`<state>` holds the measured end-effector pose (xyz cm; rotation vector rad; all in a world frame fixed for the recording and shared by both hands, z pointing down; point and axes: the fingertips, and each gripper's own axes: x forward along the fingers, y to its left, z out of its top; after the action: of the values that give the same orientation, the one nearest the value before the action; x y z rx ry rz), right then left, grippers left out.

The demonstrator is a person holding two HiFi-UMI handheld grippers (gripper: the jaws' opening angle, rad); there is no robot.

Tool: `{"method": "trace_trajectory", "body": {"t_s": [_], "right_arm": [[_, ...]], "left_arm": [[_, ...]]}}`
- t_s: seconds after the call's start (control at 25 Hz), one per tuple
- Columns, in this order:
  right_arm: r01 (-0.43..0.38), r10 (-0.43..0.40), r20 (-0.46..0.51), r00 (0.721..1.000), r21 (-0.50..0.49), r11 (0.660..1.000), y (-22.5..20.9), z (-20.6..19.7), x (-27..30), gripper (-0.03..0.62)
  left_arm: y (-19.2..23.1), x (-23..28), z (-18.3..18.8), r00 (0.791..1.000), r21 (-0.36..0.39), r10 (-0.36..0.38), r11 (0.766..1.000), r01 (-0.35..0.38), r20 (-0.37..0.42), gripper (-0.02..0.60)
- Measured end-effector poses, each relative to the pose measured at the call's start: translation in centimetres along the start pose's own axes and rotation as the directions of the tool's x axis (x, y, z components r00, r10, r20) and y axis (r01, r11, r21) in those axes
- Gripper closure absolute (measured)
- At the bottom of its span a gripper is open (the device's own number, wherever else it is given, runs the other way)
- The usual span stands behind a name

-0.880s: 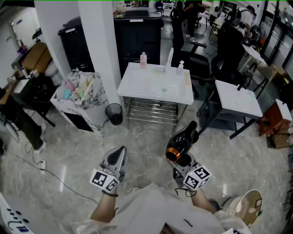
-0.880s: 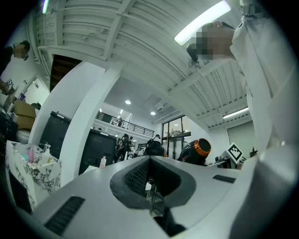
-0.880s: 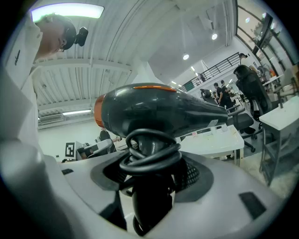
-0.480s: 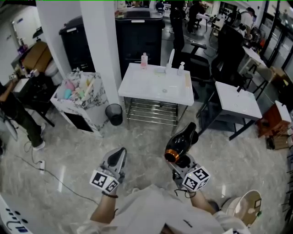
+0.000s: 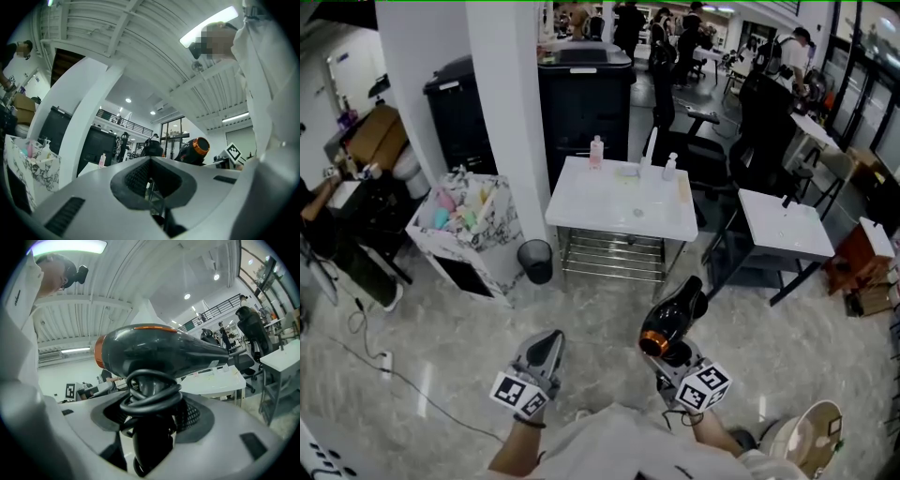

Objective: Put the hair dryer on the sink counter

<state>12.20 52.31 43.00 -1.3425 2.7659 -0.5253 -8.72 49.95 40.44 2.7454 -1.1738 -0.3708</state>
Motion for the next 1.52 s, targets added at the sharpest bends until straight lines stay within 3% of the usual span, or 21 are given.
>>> {"method": "trace_trajectory", "body": {"t_s": [0.48,0.8,1.16,1.52], "right_arm": [[0.029,-0.029,0.007,1.0,0.003,1.0,2.0,-1.2,3.3,0.303],[0.002,-0.002,-0.006,1.0,-0.007,1.0,1.5,-1.0,6.8,0.303],[-0.035,0.035,-0.015,0.999,-0.016,0.999,-2.6,0.3,12.0,0.303],[-0.084,0.083,-0.063,0.995,-0.016,0.996,-9.3,2.8,19.0,0.303]], "left_arm": [[4.2,-3.3,-0.5,1.0,-0.013,-0.005,1.0,0.005,-0.027,0.558],[6.7,-1.8,-0.4,1.0,-0.009,0.0,1.0,0.0,-0.024,0.558],[10.5,3.8,-0.6,1.0,0.016,0.012,1.0,-0.012,-0.016,0.558],[15.9,12.9,0.3,0.999,0.024,0.039,0.999,-0.04,0.009,0.558]]}}
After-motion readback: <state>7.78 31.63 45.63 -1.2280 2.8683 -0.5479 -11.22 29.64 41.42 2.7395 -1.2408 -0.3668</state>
